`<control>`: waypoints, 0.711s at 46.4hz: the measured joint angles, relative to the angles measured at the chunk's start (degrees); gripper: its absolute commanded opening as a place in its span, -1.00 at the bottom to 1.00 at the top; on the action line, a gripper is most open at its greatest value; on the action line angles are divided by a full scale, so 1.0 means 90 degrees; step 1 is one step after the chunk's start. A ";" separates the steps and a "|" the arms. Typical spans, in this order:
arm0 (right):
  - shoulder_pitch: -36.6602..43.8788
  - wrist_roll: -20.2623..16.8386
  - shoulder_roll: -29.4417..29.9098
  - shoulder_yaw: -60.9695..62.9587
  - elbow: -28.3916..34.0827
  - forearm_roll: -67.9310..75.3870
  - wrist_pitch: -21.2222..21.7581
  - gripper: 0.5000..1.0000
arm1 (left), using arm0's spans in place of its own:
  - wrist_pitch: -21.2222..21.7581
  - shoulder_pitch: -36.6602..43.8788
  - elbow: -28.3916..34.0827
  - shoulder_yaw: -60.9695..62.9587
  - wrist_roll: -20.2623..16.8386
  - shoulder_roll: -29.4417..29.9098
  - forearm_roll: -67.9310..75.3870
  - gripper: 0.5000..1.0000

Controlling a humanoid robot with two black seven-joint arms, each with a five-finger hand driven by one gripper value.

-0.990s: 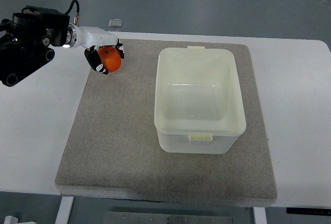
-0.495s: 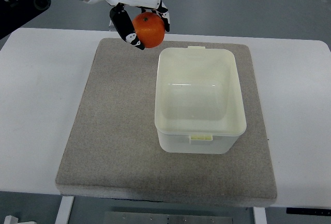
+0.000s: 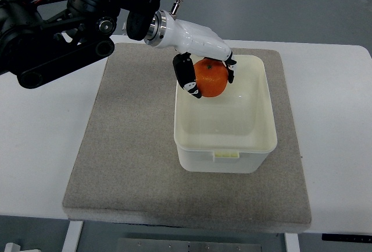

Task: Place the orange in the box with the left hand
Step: 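Lift the orange with the left hand and carry it over the box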

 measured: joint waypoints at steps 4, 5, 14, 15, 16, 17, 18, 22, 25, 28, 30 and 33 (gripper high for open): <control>0.0000 0.0001 0.0000 0.0000 0.0000 0.0000 0.0000 0.78 | 0.0000 0.0197 0.0202 0.0083 0.0018 -0.0236 0.0301 -1.00; 0.0000 0.0000 0.0000 0.0000 0.0000 0.0000 0.0000 0.78 | 0.0000 0.0231 0.0271 0.0086 0.0020 -0.0285 0.0368 -1.00; 0.0001 0.0001 0.0000 0.0000 0.0000 0.0000 0.0000 0.78 | 0.0000 0.0480 0.0483 0.0098 0.0026 -0.0609 0.0599 -1.00; 0.0000 0.0000 0.0000 0.0000 0.0000 0.0000 0.0000 0.78 | 0.0007 0.0498 0.0488 0.0101 0.0026 -0.0618 0.0600 -1.00; 0.0000 0.0000 0.0000 0.0000 0.0000 0.0000 0.0000 0.78 | 0.0025 0.0509 0.0496 0.0101 0.0027 -0.0625 0.0601 -1.00; 0.0000 0.0000 0.0000 0.0000 0.0000 0.0000 0.0000 0.78 | 0.0055 0.0514 0.0510 0.0101 0.0027 -0.0637 0.0602 -0.92; 0.0000 0.0000 0.0000 0.0000 0.0000 0.0000 0.0000 0.78 | 0.0084 0.0518 0.0536 0.0101 0.0026 -0.0649 0.0601 -0.80; 0.0001 0.0001 0.0000 0.0000 0.0000 0.0000 0.0000 0.78 | 0.0126 0.0522 0.0756 0.0101 0.0027 -0.0707 0.0603 -0.12; 0.0000 0.0000 0.0000 0.0000 0.0000 0.0000 0.0000 0.78 | 0.0141 0.0536 0.0838 0.0101 0.0027 -0.0757 0.0593 0.08; 0.0001 0.0001 0.0000 0.0000 0.0000 0.0000 0.0000 0.78 | 0.0148 0.0576 0.0844 0.0101 0.0027 -0.0769 0.0534 0.34; 0.0000 0.0000 0.0000 0.0000 0.0000 0.0000 0.0000 0.78 | 0.0148 0.0595 0.0822 0.0101 0.0025 -0.0761 0.0499 0.51; 0.0001 0.0000 0.0000 0.0000 0.0000 0.0000 0.0000 0.78 | 0.0148 0.0598 0.0797 0.0099 0.0021 -0.0725 0.0473 0.55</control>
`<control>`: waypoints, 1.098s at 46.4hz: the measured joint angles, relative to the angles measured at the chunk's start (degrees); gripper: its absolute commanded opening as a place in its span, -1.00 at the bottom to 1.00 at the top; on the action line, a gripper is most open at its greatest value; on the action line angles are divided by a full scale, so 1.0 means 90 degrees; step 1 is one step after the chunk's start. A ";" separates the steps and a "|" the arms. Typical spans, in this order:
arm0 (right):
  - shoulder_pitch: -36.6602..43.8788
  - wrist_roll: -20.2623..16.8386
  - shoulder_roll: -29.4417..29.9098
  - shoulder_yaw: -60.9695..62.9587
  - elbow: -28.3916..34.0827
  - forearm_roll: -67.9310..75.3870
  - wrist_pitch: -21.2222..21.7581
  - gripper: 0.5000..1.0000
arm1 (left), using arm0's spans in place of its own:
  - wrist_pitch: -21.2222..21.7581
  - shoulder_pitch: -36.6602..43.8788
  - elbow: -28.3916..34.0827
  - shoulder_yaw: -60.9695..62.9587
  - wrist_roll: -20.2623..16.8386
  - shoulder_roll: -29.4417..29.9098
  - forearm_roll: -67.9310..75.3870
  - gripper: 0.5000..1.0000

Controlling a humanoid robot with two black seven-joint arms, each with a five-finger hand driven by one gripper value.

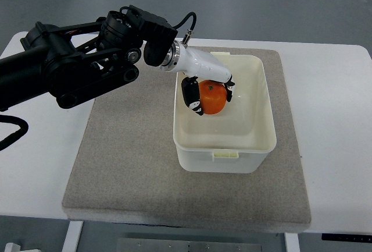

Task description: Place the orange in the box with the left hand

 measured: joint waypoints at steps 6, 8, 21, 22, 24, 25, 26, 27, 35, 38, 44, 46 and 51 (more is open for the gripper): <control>0.0000 0.0000 0.0000 0.0000 0.0000 0.0000 0.0000 0.78 | 0.0001 0.0001 -0.0009 -0.0007 -0.0005 0.0014 -0.0088 0.72; -0.0001 0.0000 0.0000 0.0000 0.0000 0.0000 0.0000 0.78 | 0.0001 0.0001 -0.0011 -0.0014 -0.0012 0.0020 -0.0189 0.77; -0.0001 0.0001 0.0000 0.0000 0.0000 0.0000 0.0000 0.78 | 0.0049 -0.0153 0.0014 -0.0180 -0.0005 0.0426 -0.1904 0.86; -0.0001 0.0001 0.0000 0.0000 0.0000 0.0000 0.0000 0.78 | 0.0082 -0.0172 0.0030 -0.0224 -0.0004 0.0481 -0.2104 0.86; -0.0001 0.0001 0.0000 0.0000 0.0000 0.0000 0.0000 0.78 | 0.0170 -0.0213 0.0053 -0.0328 -0.0004 0.0592 -0.2530 0.88; -0.0001 0.0001 0.0000 0.0000 0.0000 0.0000 0.0000 0.78 | 0.0227 -0.0233 0.0066 -0.0376 -0.0005 0.0666 -0.2786 0.89; -0.0001 0.0001 0.0000 0.0000 0.0000 0.0000 0.0000 0.78 | 0.0276 -0.0239 0.0079 -0.0397 -0.0004 0.0735 -0.2997 0.90; 0.0000 0.0001 0.0000 0.0000 0.0000 0.0000 0.0000 0.78 | 0.0321 -0.0240 0.0100 -0.0410 -0.0004 0.0809 -0.3212 0.91; -0.0001 0.0000 0.0000 0.0000 0.0000 0.0000 0.0000 0.78 | 0.0583 -0.0261 0.0482 -0.0445 -0.0010 0.1259 -0.4778 0.96; -0.0001 0.0001 0.0000 0.0000 0.0000 0.0000 0.0000 0.78 | 0.0613 -0.0261 0.0714 -0.0448 -0.0013 0.1438 -0.5333 0.96; -0.0001 0.0000 0.0000 0.0000 0.0000 0.0000 0.0000 0.78 | 0.0618 -0.0134 0.1216 -0.0450 -0.0015 0.1799 -0.6457 0.96; 0.0001 0.0001 0.0000 0.0000 0.0000 0.0000 0.0000 0.78 | 0.0618 -0.0039 0.1365 -0.0450 -0.0018 0.1913 -0.6776 0.96; -0.0002 0.0000 0.0000 0.0000 0.0000 0.0000 0.0000 0.78 | 0.0618 0.0349 0.1810 -0.0442 -0.0015 0.2045 -0.7441 0.96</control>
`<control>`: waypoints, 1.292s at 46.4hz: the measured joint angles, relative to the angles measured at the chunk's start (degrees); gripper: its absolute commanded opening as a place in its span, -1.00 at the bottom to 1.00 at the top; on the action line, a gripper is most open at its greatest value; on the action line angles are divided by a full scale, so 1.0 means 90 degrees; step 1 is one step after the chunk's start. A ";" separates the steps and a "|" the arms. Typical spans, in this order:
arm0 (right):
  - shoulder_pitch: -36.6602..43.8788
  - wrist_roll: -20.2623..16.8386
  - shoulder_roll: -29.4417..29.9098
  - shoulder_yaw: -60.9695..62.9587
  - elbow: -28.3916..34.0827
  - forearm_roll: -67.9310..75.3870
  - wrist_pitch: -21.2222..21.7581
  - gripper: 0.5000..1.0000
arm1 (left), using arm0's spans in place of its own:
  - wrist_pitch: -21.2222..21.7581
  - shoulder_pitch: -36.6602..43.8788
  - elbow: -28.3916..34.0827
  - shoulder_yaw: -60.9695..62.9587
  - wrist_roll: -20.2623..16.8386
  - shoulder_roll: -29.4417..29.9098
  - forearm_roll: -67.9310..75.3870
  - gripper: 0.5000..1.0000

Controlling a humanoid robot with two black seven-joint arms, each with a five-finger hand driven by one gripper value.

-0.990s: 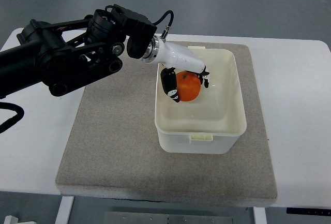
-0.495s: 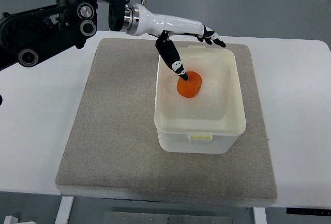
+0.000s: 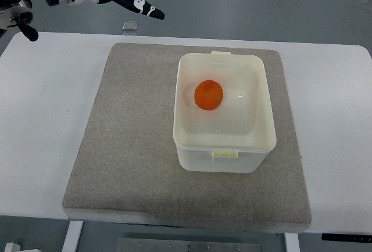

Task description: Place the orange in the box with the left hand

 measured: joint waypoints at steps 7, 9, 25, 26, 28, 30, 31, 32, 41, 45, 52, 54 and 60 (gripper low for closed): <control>0.0000 0.0000 0.0000 0.0000 0.0000 0.0000 0.0000 0.78 | -0.0038 0.0546 0.0575 -0.0014 -0.0004 0.0116 -0.0930 0.97; 0.0001 0.0001 0.0000 0.0000 0.0000 0.0000 0.0000 0.78 | -0.0052 0.0688 0.0706 -0.0025 -0.0007 0.0117 -0.1297 0.97; 0.0001 0.0000 0.0000 0.0000 0.0000 0.0000 0.0000 0.78 | -0.0748 0.1472 0.1546 -0.0015 0.0009 0.0010 -0.3412 0.97; 0.0002 0.0000 0.0000 0.0000 0.0000 0.0000 0.0000 0.78 | -0.0758 0.1520 0.1549 -0.0015 0.0014 0.0010 -0.3504 0.97; 0.0000 0.0000 0.0000 0.0000 0.0000 0.0000 0.0000 0.78 | -0.0766 0.1615 0.1548 -0.0015 0.0022 0.0010 -0.3699 0.97; 0.0000 0.0000 0.0000 0.0000 0.0000 0.0000 0.0000 0.78 | -0.0768 0.1721 0.1550 -0.0014 0.0028 0.0010 -0.3923 0.97; 0.0001 0.0000 0.0000 0.0000 0.0000 0.0000 0.0000 0.78 | -0.0768 0.1762 0.1550 -0.0014 0.0033 0.0010 -0.4019 0.97; 0.0001 0.0000 0.0000 0.0000 0.0000 0.0000 0.0000 0.78 | -0.0768 0.1803 0.1548 -0.0014 0.0036 0.0011 -0.4107 0.97; 0.0001 0.0000 0.0000 0.0002 0.0000 0.0000 0.0000 0.78 | -0.0768 0.1989 0.1554 -0.0020 0.0312 0.0054 -0.4791 0.97; 0.0001 0.0000 0.0000 0.0001 0.0000 0.0000 0.0000 0.78 | -0.0767 0.2051 0.1567 -0.0023 0.0474 0.0035 -0.5105 0.97; 0.0001 0.0000 0.0000 0.0000 0.0000 0.0000 0.0000 0.78 | -0.0767 0.2197 0.1551 -0.0025 0.0615 0.0060 -0.5573 0.97; 0.0001 0.0000 0.0000 0.0000 0.0000 0.0000 0.0000 0.78 | -0.0767 0.2219 0.1543 -0.0025 0.0640 0.0067 -0.5597 0.97; 0.0001 0.0000 0.0000 0.0000 0.0000 0.0000 0.0000 0.78 | -0.0767 0.2244 0.1538 -0.0045 0.0656 0.0076 -0.5614 0.97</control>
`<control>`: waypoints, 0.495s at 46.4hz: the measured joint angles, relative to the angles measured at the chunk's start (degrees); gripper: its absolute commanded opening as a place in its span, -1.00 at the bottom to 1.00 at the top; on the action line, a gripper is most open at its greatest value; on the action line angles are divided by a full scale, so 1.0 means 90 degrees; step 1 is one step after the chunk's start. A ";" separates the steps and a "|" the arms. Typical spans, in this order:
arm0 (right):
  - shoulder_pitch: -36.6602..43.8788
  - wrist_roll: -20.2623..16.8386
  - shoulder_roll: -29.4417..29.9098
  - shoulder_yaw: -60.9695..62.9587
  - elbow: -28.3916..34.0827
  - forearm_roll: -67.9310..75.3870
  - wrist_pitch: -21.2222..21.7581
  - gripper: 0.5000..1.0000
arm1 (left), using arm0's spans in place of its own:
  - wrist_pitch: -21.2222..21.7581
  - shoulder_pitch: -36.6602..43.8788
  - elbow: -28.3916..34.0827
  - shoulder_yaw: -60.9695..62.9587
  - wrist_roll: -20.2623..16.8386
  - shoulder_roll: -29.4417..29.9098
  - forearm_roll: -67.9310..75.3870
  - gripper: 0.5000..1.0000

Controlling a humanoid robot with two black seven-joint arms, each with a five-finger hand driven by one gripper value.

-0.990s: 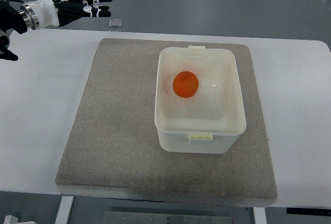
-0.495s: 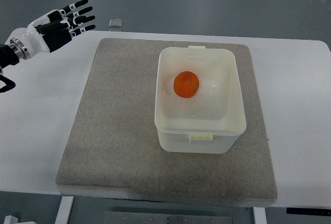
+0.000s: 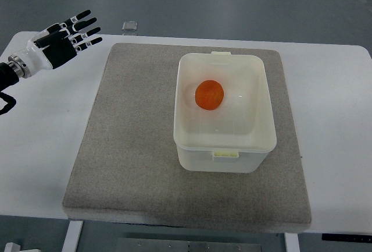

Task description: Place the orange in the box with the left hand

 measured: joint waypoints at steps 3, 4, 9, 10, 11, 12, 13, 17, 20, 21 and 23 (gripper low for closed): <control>0.0000 0.0000 0.0000 0.0000 0.0000 0.0000 0.0000 0.78 | 0.0000 0.0009 -0.0003 -0.0045 0.0000 0.0014 0.0000 0.97; 0.0000 0.0000 0.0000 0.0000 0.0000 0.0000 0.0000 0.78 | 0.0001 0.0013 -0.0007 -0.0058 0.0000 0.0023 0.0000 0.97; -0.0001 0.0000 0.0000 -0.0010 0.0000 0.0000 -0.0018 0.78 | 0.0002 0.0100 -0.0003 -0.0085 0.0000 0.0035 -0.0007 0.97; 0.0000 0.0000 0.0000 -0.0010 0.0001 0.0000 -0.0014 0.78 | 0.0002 0.0115 -0.0003 -0.0091 0.0000 0.0037 -0.0008 0.97; 0.0000 0.0002 0.0000 -0.0007 0.0014 0.0000 -0.0010 0.78 | 0.0002 0.0126 -0.0005 -0.0096 0.0000 0.0040 -0.0008 0.97; 0.0002 0.0004 0.0000 -0.0005 0.0031 0.0000 -0.0008 0.78 | 0.0002 0.0133 -0.0005 -0.0105 0.0000 0.0041 -0.0009 0.97; 0.0002 0.0006 0.0000 -0.0004 0.0043 0.0000 -0.0005 0.78 | 0.0002 0.0139 -0.0005 -0.0119 0.0000 0.0041 -0.0009 0.97; 0.0004 0.0014 0.0000 -0.0003 0.0066 -0.0002 0.0005 0.78 | 0.0002 0.0142 -0.0008 -0.0156 0.0002 0.0050 -0.0009 0.97; 0.0001 0.0020 0.0000 -0.0007 0.0070 -0.0009 -0.0001 0.78 | 0.0002 0.0143 -0.0009 -0.0163 0.0007 0.0052 -0.0007 0.97; 0.0001 0.0020 0.0000 -0.0008 0.0069 -0.0010 -0.0004 0.78 | 0.0002 0.0143 -0.0009 -0.0163 0.0007 0.0052 -0.0006 0.97; 0.0001 0.0020 0.0000 -0.0012 0.0069 -0.0011 -0.0006 0.78 | 0.0002 0.0143 -0.0012 -0.0164 0.0008 0.0052 -0.0003 0.97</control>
